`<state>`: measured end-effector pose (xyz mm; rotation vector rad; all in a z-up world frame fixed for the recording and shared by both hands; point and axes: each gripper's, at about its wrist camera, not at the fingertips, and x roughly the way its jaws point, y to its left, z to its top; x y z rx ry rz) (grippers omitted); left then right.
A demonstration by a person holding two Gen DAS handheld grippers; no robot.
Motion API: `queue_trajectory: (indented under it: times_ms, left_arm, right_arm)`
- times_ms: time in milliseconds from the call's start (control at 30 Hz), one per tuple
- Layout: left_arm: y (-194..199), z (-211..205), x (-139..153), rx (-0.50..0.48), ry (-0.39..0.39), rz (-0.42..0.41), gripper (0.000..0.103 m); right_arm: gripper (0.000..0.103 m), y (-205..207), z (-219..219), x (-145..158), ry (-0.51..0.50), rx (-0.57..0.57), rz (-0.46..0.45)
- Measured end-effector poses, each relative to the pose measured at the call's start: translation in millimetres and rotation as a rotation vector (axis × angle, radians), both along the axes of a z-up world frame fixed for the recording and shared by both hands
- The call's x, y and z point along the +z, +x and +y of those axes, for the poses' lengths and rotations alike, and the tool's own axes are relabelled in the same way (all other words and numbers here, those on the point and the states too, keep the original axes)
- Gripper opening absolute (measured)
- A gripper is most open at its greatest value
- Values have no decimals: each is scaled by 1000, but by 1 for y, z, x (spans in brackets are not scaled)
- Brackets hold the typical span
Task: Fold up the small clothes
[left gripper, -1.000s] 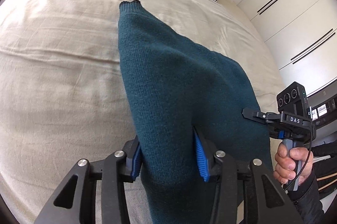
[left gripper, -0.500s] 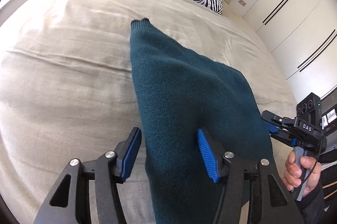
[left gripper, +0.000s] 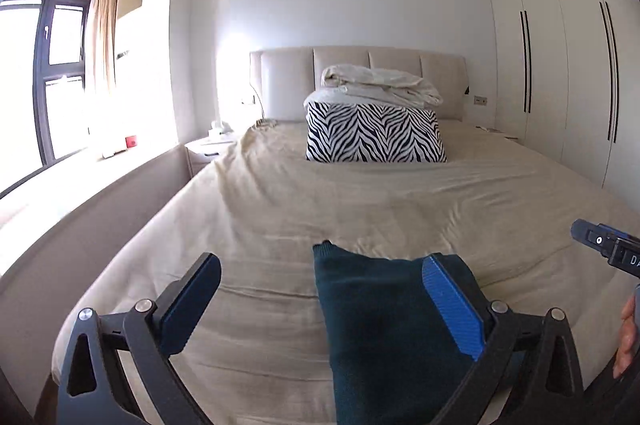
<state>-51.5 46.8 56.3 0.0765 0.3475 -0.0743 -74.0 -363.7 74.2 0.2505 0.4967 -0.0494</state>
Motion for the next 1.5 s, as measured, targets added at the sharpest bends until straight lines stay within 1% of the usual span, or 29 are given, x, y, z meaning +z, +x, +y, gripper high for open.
queue_trajectory:
  times_ms: [33,67,133,167,233,267,300,367,467,533,600,667,700,800,867,967,1100,1367,1500]
  left_arm:
    - [-7,0,9,13,18,-36,103]
    - [-14,-1,19,23,32,-73,103]
    - [-28,2,35,34,35,-134,103]
    - [-32,2,41,51,30,-140,103]
    - [-31,3,49,55,18,-88,103]
    - [-29,3,51,50,14,-59,103]
    - [-29,3,51,48,13,-49,103]
    - [-26,1,48,64,22,-44,103]
    - [-16,1,34,76,23,42,103]
    - [-10,2,18,81,6,122,103]
    - [-3,1,0,67,-18,211,103]
    - [-1,0,-20,48,-48,287,103]
    - [1,-1,-30,45,-50,324,103]
    - [0,-4,-54,58,-22,391,103]
    - [3,-2,-64,58,-21,424,103]
    - [7,2,-72,66,-26,454,103]
    - [10,5,-77,69,-22,474,103]
    - [14,6,-88,73,-25,508,103]
    - [16,6,-90,77,-25,511,103]
  right_arm:
    - [99,-12,4,14,-31,-23,-52]
    - [102,-25,10,29,-66,-56,-113]
    - [103,-47,18,54,-129,-114,-224]
    - [103,-53,21,65,-148,-119,-254]
    - [103,-61,26,84,-155,-95,-256]
    - [103,-64,27,92,-142,-83,-254]
    - [103,-67,28,98,-121,-75,-258]
    - [103,-75,29,108,-73,-59,-261]
    - [103,-80,37,115,-34,-1,-205]
    - [103,-75,44,110,-36,19,-146]
    - [103,-70,52,100,-56,14,-72]
    - [103,-63,57,84,-54,19,-8]
    - [103,-59,59,75,-49,14,28]
    - [103,-45,61,46,-31,9,118]
    - [103,-40,64,31,-50,-3,162]
    - [103,-30,69,8,-100,-16,227]
    - [103,-21,71,-14,-88,-4,291]
    - [103,-14,78,-43,-121,24,386]
    - [103,-14,81,-52,-118,37,408]
